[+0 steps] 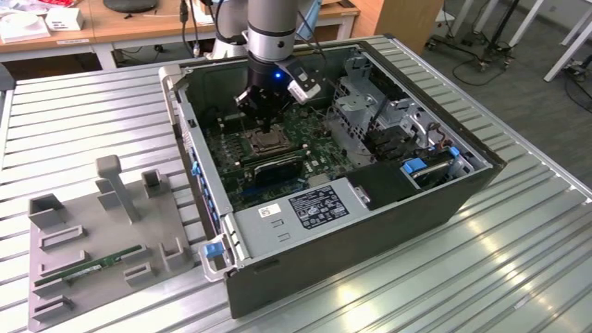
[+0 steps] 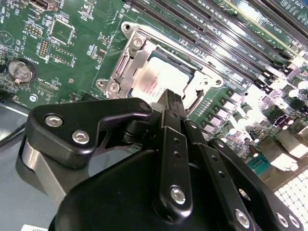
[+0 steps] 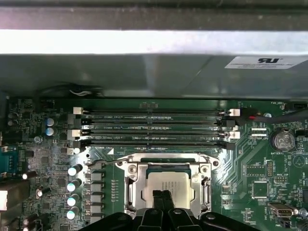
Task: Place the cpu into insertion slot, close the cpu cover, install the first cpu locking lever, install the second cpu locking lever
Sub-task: 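Close the cpu cover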
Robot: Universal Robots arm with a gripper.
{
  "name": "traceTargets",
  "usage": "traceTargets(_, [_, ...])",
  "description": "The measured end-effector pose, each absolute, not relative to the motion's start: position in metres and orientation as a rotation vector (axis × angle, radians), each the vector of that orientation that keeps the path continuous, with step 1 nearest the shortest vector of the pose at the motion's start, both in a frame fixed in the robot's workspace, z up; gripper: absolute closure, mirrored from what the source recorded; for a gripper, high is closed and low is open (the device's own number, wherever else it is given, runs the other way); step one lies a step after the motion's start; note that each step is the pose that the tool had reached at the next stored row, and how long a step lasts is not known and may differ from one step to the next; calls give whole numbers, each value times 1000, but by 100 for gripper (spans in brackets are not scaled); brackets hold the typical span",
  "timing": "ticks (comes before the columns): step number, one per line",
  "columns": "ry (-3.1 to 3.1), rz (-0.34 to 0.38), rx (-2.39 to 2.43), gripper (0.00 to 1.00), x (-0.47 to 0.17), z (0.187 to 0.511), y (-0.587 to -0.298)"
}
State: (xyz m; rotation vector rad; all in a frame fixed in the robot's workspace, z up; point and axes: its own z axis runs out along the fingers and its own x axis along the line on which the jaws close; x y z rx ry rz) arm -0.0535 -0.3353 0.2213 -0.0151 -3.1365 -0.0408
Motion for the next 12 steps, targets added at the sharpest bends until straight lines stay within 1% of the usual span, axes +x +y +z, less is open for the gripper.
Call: traceTargets(12, [-3160, -41, -11, 89, -54, 226, -335])
